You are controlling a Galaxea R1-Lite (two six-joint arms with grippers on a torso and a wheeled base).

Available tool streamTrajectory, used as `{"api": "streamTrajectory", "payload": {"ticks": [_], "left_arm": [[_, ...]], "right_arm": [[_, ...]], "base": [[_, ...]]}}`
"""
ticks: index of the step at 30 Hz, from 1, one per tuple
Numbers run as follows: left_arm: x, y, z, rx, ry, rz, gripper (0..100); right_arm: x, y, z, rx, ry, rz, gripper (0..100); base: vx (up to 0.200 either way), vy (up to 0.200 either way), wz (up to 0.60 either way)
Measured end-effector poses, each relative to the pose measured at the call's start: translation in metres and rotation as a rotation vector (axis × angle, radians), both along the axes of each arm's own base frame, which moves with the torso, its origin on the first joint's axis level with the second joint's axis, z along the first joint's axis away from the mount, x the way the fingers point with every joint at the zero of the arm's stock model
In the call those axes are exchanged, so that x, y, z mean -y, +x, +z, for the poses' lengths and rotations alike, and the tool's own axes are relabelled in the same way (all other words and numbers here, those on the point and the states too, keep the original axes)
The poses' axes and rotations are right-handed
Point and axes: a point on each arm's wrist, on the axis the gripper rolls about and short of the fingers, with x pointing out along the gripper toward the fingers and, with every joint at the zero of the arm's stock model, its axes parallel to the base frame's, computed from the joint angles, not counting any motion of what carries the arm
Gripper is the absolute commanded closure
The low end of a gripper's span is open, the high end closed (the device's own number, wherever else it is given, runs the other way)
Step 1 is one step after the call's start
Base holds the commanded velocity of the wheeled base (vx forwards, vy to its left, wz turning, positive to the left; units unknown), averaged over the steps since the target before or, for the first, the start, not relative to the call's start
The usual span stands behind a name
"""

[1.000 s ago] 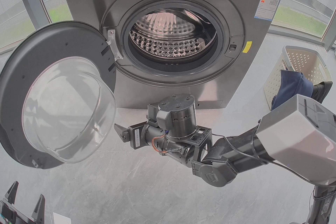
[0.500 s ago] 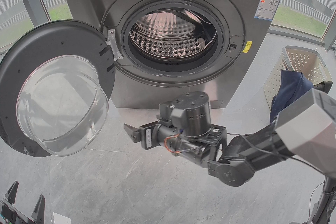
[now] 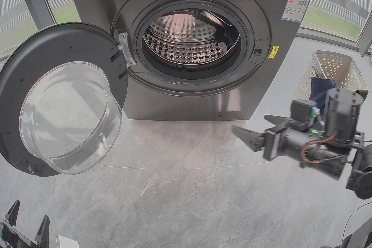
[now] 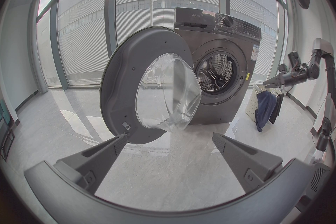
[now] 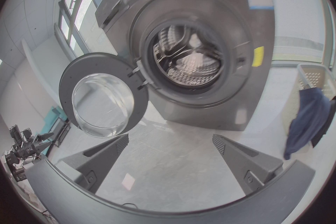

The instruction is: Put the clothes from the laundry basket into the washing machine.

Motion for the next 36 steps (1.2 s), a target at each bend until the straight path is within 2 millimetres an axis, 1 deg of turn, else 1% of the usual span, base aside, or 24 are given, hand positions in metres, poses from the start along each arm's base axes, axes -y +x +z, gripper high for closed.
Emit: {"api": "streamTrajectory", "payload": {"ticks": [3, 6, 9, 13, 16, 21, 23, 28, 31, 36], "left_arm": [[0.000, 0.000, 0.000, 0.000, 0.002, 0.000, 0], [0.000, 0.000, 0.000, 0.001, 0.003, 0.001, 0], [0.000, 0.000, 0.000, 0.001, 0.004, 0.002, 0], [0.000, 0.000, 0.000, 0.001, 0.004, 0.002, 0], [0.000, 0.000, 0.000, 0.001, 0.004, 0.002, 0], [0.000, 0.000, 0.000, 0.002, 0.005, 0.003, 0], [0.000, 0.000, 0.000, 0.002, 0.005, 0.003, 0], [0.000, 0.000, 0.000, 0.001, 0.005, 0.004, 0], [0.000, 0.000, 0.000, 0.001, 0.005, 0.003, 0], [0.000, 0.000, 0.000, 0.002, 0.005, 0.003, 0]], "right_arm": [[0.040, -0.018, 0.006, 0.044, -0.003, -0.077, 0], [0.077, -0.040, 0.005, 0.080, -0.014, -0.160, 0], [0.108, -0.064, -0.003, 0.105, -0.026, -0.254, 0], [0.138, -0.099, -0.021, 0.133, -0.035, -0.355, 0], [0.151, -0.124, -0.035, 0.144, -0.039, -0.408, 0], [0.164, -0.163, -0.056, 0.147, -0.049, -0.464, 0], [0.166, -0.170, -0.061, 0.148, -0.050, -0.472, 0], [0.172, -0.198, -0.086, 0.128, -0.053, -0.496, 0], [0.173, -0.208, -0.093, 0.147, -0.036, -0.520, 0], [0.174, -0.215, -0.098, 0.174, -0.027, -0.583, 0]], "base": [[0.000, 0.000, 0.00], [0.000, 0.000, 0.00], [0.000, 0.000, 0.00], [0.000, 0.000, 0.00], [0.000, 0.000, 0.00], [0.000, 0.000, 0.00], [0.000, 0.000, 0.00], [0.000, 0.000, 0.00], [0.000, 0.000, 0.00], [0.000, 0.000, 0.00]]}}
